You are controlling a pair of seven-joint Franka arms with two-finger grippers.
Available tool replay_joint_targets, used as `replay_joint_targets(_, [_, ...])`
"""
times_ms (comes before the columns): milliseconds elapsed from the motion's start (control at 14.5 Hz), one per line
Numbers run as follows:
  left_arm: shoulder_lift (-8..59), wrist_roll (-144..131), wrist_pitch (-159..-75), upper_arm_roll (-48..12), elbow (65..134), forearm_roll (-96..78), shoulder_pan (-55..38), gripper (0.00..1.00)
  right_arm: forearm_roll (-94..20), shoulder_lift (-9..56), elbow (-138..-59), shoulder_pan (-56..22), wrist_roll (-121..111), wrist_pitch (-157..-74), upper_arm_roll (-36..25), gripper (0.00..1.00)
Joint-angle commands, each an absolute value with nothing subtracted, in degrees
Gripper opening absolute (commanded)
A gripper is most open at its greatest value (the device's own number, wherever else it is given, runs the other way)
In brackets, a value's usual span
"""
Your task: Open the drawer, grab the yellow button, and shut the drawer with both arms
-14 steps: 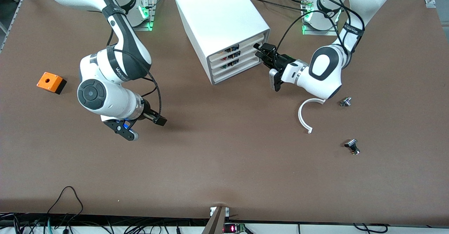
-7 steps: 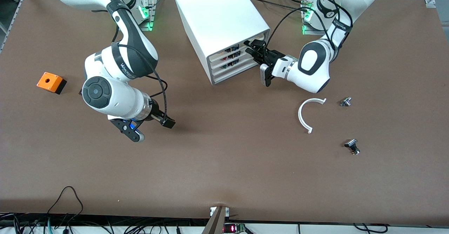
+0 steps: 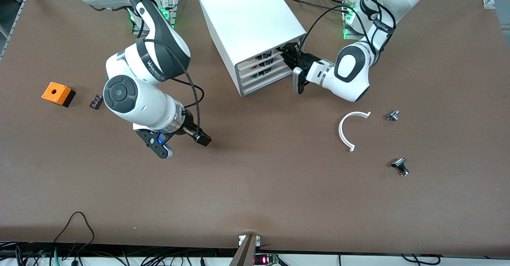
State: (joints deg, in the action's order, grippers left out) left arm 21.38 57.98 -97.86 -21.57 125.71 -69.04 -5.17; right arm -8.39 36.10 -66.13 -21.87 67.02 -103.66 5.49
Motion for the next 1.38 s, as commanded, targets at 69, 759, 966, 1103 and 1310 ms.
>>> replay_joint_targets(69, [21.4, 59.6, -99.8, -21.6, 125.8, -69.7, -4.4, 0.0, -9.2, 38.2, -61.0, -23.9, 71.9, -103.9, 5.4, 1.0])
replay_joint_targets(759, [28.0, 56.3, -99.7, -20.6, 110.8, -51.5, 4.7, 0.0, -9.1, 38.2, -59.2, -28.5, 84.2, -110.0, 5.4, 1.0])
replay_joint_targets(966, [30.5, 55.9, -99.7, -20.3, 107.6, -51.2, 6.1, 0.0, -9.1, 38.8, -57.8, -31.2, 90.4, -112.0, 5.4, 1.0])
replay_joint_targets(1103, [31.3, 55.8, -99.7, -20.2, 106.5, -50.5, 6.1, 0.0, -9.1, 39.1, -57.1, -33.2, 94.6, -113.6, 5.4, 1.0])
replay_joint_targets(1310, [31.2, 55.2, -99.1, -20.2, 106.1, -50.4, 6.3, 1.0, -9.1, 39.1, -57.1, -36.1, 99.7, -115.7, 5.4, 1.0])
